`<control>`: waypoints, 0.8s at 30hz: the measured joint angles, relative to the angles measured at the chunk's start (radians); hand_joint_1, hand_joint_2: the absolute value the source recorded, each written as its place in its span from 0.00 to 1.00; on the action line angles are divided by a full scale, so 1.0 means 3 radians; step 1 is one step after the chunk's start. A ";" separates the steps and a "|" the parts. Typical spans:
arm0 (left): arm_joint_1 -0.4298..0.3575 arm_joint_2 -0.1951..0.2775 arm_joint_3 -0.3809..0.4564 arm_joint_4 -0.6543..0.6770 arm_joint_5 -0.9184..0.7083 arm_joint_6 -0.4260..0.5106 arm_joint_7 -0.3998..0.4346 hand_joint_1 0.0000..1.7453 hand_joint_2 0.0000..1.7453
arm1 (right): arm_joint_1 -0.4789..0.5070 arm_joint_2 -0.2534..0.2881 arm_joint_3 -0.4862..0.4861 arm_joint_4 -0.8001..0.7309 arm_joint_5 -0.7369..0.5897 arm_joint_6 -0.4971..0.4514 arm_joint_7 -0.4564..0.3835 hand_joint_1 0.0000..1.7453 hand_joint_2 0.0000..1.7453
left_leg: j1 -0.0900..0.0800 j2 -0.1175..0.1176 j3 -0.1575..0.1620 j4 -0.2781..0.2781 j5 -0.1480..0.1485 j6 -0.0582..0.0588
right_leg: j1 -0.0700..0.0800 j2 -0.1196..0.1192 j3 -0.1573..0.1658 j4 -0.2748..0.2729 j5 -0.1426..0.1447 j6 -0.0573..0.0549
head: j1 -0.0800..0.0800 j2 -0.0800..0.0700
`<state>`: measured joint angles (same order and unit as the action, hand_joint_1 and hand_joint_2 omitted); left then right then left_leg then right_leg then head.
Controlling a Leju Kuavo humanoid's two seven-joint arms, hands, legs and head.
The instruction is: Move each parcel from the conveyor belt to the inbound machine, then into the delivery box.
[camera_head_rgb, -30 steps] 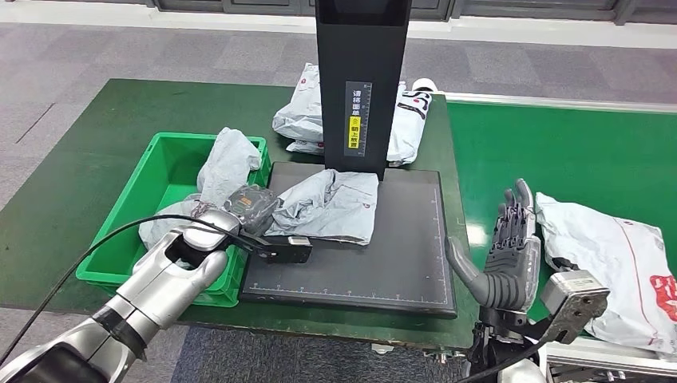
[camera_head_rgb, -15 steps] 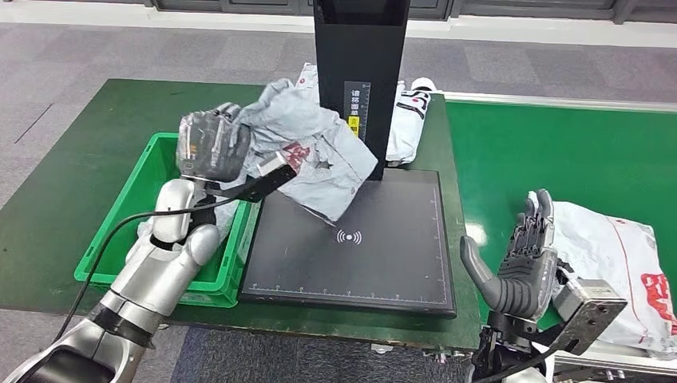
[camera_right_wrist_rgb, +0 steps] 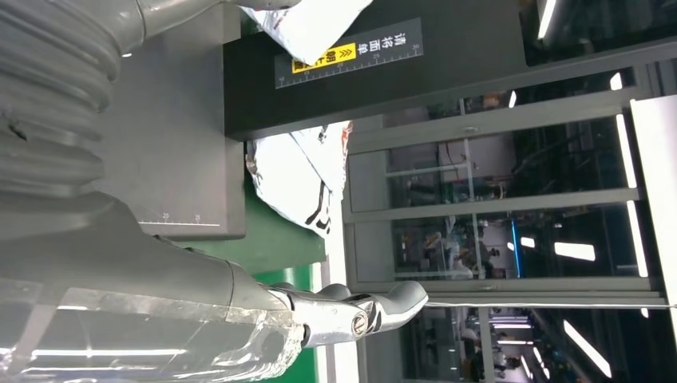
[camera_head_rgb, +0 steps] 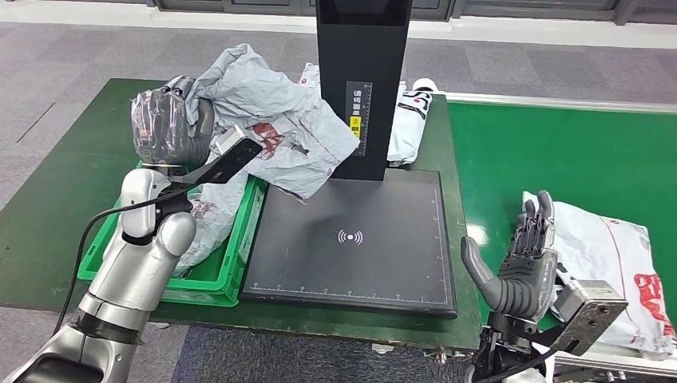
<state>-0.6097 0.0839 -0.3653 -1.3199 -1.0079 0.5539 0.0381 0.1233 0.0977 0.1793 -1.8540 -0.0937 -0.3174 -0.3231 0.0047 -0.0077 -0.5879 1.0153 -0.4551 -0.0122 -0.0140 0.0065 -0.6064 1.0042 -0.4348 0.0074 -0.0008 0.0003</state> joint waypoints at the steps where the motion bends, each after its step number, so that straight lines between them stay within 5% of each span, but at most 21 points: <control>1: 0.0001 0.0000 0.0000 -0.0003 0.0000 0.0000 0.0000 1.00 1.00 | 0.0000 0.0000 0.0000 0.0000 -0.0001 0.0000 0.0000 0.00 1.00 | 0.0000 0.0000 0.0000 0.0000 0.0000 0.0000 | 0.0000 0.0000 0.0000 0.0000 0.0000 0.0000 | 0.0000 0.0000; 10: 0.0048 0.0000 0.0117 -0.0077 0.0062 0.0297 -0.0125 1.00 1.00 | -0.0002 0.0000 0.0000 0.0000 -0.0013 0.0006 -0.0001 0.00 1.00 | 0.0001 0.0001 0.0000 0.0000 0.0000 0.0000 | 0.0000 0.0000 0.0000 0.0001 0.0000 0.0000 | 0.0000 0.0000; 19: 0.0352 -0.0114 0.0910 -0.0569 -0.0083 0.0468 -0.0671 1.00 1.00 | -0.0006 0.0001 0.0000 0.0003 -0.0017 0.0032 -0.0001 0.00 1.00 | 0.0001 0.0002 -0.0004 -0.0003 -0.0001 0.0000 | 0.0000 0.0002 0.0002 0.0001 -0.0002 -0.0001 | 0.0001 0.0000; 24: 0.1095 -0.0154 0.1801 -0.0881 -0.0827 0.0458 -0.0017 1.00 1.00 | 0.0038 -0.0002 -0.0001 0.0004 -0.0041 0.0030 0.0001 0.00 1.00 | -0.0007 0.0047 0.0034 -0.0016 -0.0035 -0.0012 | -0.0007 0.0049 0.0022 0.0001 -0.0021 -0.0012 | -0.0001 0.0000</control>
<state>-0.2813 0.0378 0.1749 -1.5843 -1.2559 0.6912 0.0331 0.1349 0.0970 0.1791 -1.8528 -0.1061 -0.3085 -0.3227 0.0025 0.0064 -0.5776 1.0107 -0.4657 -0.0159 -0.0161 0.0212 -0.5999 1.0044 -0.4412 0.0038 -0.0011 0.0002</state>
